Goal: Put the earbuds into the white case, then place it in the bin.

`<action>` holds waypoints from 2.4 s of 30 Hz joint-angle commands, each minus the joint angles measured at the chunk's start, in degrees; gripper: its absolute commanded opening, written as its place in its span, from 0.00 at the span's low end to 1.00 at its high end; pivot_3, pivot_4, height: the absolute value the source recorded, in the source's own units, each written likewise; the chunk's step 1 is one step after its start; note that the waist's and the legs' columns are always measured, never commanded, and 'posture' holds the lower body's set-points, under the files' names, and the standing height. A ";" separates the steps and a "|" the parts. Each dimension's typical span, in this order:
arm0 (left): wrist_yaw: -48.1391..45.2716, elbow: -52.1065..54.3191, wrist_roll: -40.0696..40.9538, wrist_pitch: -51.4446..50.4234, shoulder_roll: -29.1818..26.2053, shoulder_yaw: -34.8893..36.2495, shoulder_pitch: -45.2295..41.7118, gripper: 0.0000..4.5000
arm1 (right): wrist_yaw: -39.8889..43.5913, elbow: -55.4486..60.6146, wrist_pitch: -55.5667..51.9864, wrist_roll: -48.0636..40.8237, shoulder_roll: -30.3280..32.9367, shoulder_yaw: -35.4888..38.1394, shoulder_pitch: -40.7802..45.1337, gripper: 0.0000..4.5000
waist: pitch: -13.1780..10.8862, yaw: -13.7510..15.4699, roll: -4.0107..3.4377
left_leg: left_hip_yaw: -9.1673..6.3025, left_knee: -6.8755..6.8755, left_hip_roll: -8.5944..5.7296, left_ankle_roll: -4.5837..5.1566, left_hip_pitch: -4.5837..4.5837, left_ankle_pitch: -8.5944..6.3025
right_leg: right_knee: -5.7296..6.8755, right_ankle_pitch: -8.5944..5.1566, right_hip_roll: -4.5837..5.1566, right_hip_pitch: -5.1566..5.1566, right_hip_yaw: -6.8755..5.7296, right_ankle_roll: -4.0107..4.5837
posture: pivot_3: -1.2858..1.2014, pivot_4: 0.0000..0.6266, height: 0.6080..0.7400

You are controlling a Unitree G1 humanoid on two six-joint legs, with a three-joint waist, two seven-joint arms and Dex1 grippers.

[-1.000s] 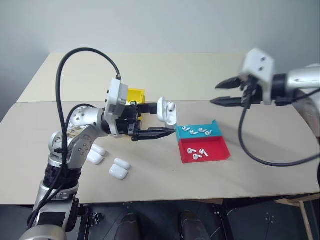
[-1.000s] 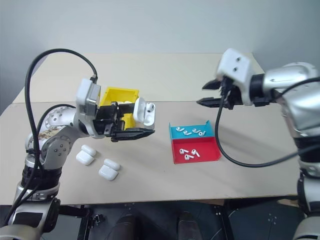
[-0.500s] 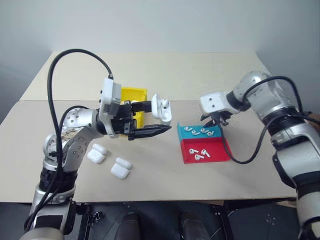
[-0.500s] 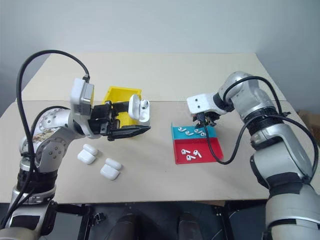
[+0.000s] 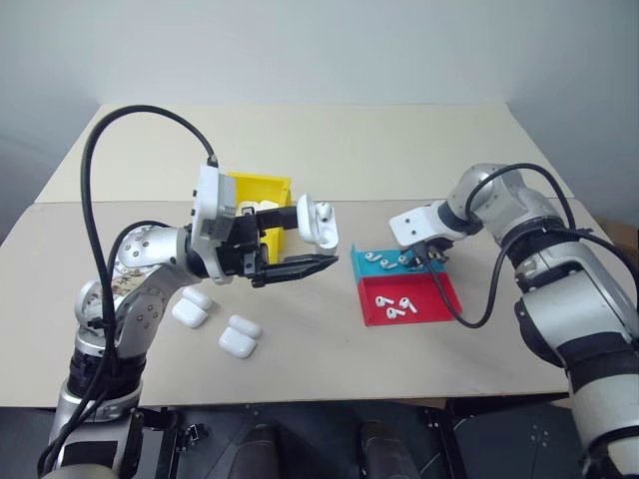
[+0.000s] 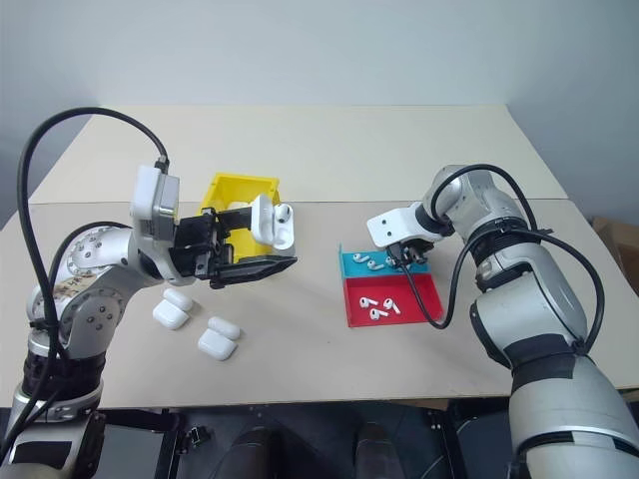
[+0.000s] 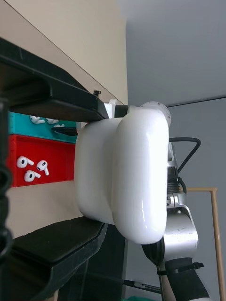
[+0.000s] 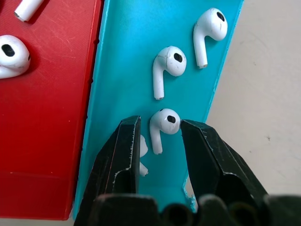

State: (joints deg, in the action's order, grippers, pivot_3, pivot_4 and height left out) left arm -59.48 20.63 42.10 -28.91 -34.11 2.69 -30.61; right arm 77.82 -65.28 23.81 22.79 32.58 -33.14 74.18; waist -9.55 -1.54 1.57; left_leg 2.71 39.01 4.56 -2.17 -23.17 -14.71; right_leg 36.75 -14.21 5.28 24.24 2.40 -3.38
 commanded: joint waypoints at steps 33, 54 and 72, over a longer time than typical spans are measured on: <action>2.85 4.52 2.11 -0.67 -1.81 1.94 1.26 0.62 | -4.66 -3.72 2.19 4.08 -2.09 1.90 0.46 0.39 | 0.00 -1.03 0.00 | 0.00 -0.02 0.01 0.00 0.10 0.00 | 0.03 0.00 0.00 -0.08 0.01 0.00 | 0.52 0.24 1.00; -0.98 0.31 2.48 -0.26 -1.14 1.28 -1.68 0.62 | 8.41 34.39 -28.70 -21.18 9.68 25.17 -13.44 0.14 | -0.03 0.19 -0.07 | -0.10 -0.05 0.01 0.01 -0.04 -0.01 | 0.06 0.00 0.01 -0.07 -0.09 -0.01 | 0.52 0.24 1.00; -3.43 -7.18 0.46 -0.24 5.87 -3.51 -8.93 0.62 | -40.36 101.08 -86.25 -89.24 -3.52 56.69 -34.77 0.14 | -0.03 0.74 -0.07 | -0.13 -0.03 0.02 0.06 0.04 -0.03 | 0.01 0.00 -0.02 -0.11 -0.03 0.00 | 0.52 0.24 1.00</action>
State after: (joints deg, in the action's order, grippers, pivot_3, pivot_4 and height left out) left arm -62.40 12.83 42.75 -29.97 -28.60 -0.69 -38.10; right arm 41.39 33.27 -62.78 -62.83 29.60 24.71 39.00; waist -9.58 -0.80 1.50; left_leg 2.58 38.99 4.58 -2.11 -23.13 -14.73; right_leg 36.77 -14.21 5.26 24.13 2.37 -3.38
